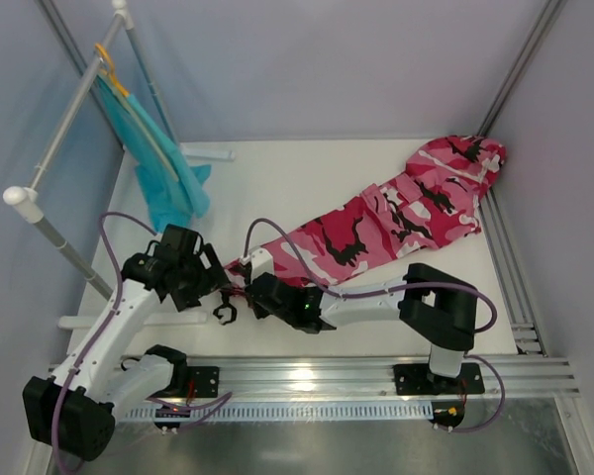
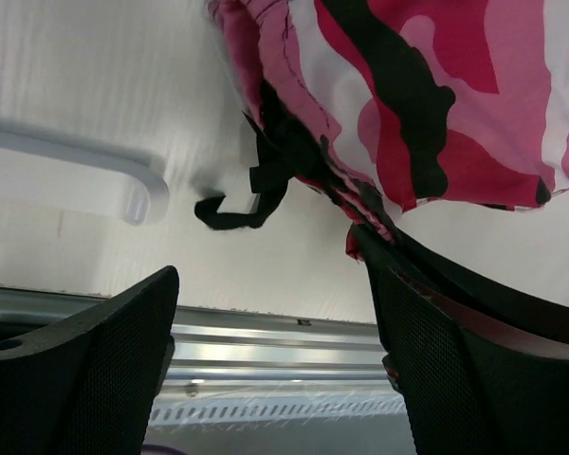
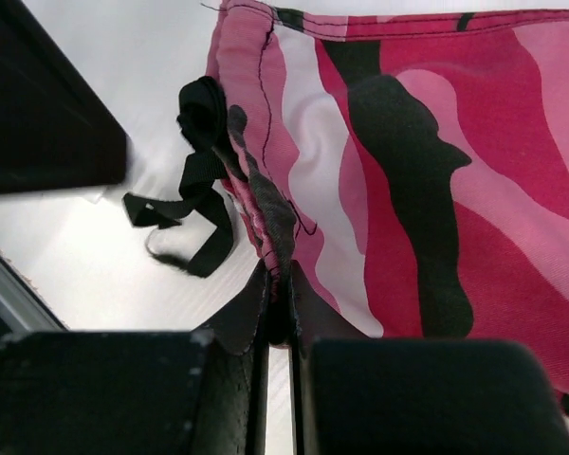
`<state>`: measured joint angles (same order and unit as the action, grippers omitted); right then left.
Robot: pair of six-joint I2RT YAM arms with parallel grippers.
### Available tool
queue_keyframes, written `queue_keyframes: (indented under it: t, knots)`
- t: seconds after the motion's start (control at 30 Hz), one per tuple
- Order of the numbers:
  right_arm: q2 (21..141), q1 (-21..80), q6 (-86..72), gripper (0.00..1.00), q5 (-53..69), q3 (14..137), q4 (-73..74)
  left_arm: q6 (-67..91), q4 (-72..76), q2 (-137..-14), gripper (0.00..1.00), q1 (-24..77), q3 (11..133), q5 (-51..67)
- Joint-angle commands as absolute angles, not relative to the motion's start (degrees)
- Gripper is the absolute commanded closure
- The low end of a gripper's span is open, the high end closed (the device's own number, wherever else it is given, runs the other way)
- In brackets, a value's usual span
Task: Place the trousers on the hanger
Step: Fold the trousers
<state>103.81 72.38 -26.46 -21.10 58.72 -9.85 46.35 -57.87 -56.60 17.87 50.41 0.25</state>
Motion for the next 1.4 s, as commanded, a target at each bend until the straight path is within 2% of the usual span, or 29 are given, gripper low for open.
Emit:
queue_keyframes:
  t: [0.0,0.2,0.53,0.87,1.03,1.07,1.17,1.2,1.27,1.3,1.33,1.37]
  knots:
    - [100.4,72.1,-29.6,0.96,-20.2,58.3,-16.3,53.6,-50.1,-52.7,0.13,17.7,44.7,5.1]
    - [98.9,72.0,-31.2,0.96,-19.1,57.4,-18.3,60.3,-43.5,-51.3,0.07,17.7,37.4,5.4]
    - [98.5,72.0,-32.0,0.96,-18.5,56.3,-19.4,64.2,-41.9,-49.7,0.02,17.7,38.4,2.5]
    - [98.4,72.1,-32.5,0.96,-17.2,56.6,-20.4,68.3,-36.5,-52.1,0.05,17.7,32.4,4.7]
    - [97.6,72.1,-33.6,0.96,-15.9,55.4,-21.6,67.7,-34.2,-55.1,0.1,17.7,33.1,3.0]
    - [97.3,72.1,-33.7,0.96,-15.6,55.4,-22.0,67.5,-33.1,-55.2,0.13,17.7,33.0,3.2]
    - [96.7,72.2,-34.1,0.96,-15.2,55.0,-22.1,67.4,-29.4,-55.8,0.39,17.8,32.6,4.7]
    - [96.4,72.1,-34.2,0.96,-15.1,54.8,-22.1,67.0,-29.5,-55.8,0.54,17.7,33.0,4.2]
    - [95.5,72.1,-34.3,0.94,-14.9,54.2,-22.1,65.4,-30.6,-55.7,0.68,17.8,33.9,3.3]
    - [95.2,72.1,-34.2,0.92,-14.2,54.1,-22.2,64.7,-31.5,-55.6,0.79,17.7,34.2,2.7]
    - [94.9,72.1,-34.0,0.84,-13.8,53.8,-22.0,64.0,-32.1,-55.7,0.84,17.7,35.3,1.3]
    - [94.1,72.0,-33.9,0.78,-13.5,53.9,-21.5,62.7,-32.6,-55.8,0.97,17.7,35.9,0.9]
